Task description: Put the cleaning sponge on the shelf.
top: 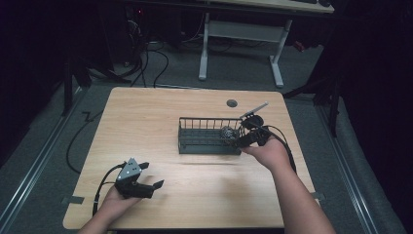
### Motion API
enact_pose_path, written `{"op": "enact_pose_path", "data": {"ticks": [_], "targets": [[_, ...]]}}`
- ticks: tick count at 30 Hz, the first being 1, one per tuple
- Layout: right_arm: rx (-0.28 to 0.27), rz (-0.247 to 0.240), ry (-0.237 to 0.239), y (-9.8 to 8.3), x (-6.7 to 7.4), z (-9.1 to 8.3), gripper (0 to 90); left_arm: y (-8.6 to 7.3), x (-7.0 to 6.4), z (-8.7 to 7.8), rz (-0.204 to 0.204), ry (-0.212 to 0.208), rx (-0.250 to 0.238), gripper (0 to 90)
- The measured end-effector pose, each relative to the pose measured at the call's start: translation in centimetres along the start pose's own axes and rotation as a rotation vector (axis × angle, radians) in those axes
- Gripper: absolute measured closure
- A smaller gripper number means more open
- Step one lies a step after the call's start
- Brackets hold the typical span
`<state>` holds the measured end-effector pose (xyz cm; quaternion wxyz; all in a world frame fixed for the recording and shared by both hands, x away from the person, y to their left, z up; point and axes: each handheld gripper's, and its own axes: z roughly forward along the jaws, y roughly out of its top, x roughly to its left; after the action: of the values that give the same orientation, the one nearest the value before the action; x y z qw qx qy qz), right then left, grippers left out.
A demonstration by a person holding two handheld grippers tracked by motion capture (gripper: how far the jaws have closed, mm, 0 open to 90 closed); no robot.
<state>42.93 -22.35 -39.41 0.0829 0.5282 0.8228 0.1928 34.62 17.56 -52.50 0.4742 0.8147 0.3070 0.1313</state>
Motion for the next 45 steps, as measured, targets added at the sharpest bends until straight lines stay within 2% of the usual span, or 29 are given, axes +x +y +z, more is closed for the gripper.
{"op": "enact_pose_path", "data": {"ticks": [3, 8, 12, 15, 19, 25, 31, 37, 45], "targets": [[-0.045, -0.005, 0.007, -1.3, 0.3, -0.2, 25.7, 0.0, 0.0, 0.0, 0.002, 0.001, 0.004, 11.4], [-0.099, -0.058, -0.004, -3.4, 0.9, -0.4, 22.3, 0.0, -0.1, 0.0, 0.005, 0.005, 0.008, 11.4], [-0.178, -0.068, -0.007, -5.3, 1.2, -0.5, 20.2, 0.0, -0.3, 0.1, 0.009, 0.005, 0.008, 11.5], [-0.241, -0.091, -0.049, -6.6, 1.5, -0.4, 19.6, 0.0, -0.3, 0.1, 0.012, 0.006, 0.011, 11.4], [-0.305, -0.059, -0.015, -8.6, 1.5, 0.2, 18.5, -0.1, -0.4, 0.1, 0.013, 0.007, 0.015, 11.4], [-0.347, -0.078, -0.043, -11.1, 1.8, 1.5, 18.0, -0.1, -0.5, 0.2, 0.015, 0.007, 0.017, 11.5], [-0.382, -0.081, -0.03, -13.1, 2.4, 2.9, 16.8, -0.1, -0.7, 0.3, 0.019, 0.001, 0.023, 11.4], [-0.443, -0.056, -0.009, -14.9, 3.0, 4.4, 15.8, -0.1, -0.9, 0.5, 0.027, -0.004, 0.03, 11.5], [-0.463, -0.039, -0.002, -16.8, 3.1, 6.1, 15.3, -0.2, -1.1, 0.6, 0.033, -0.008, 0.032, 11.4]]}}
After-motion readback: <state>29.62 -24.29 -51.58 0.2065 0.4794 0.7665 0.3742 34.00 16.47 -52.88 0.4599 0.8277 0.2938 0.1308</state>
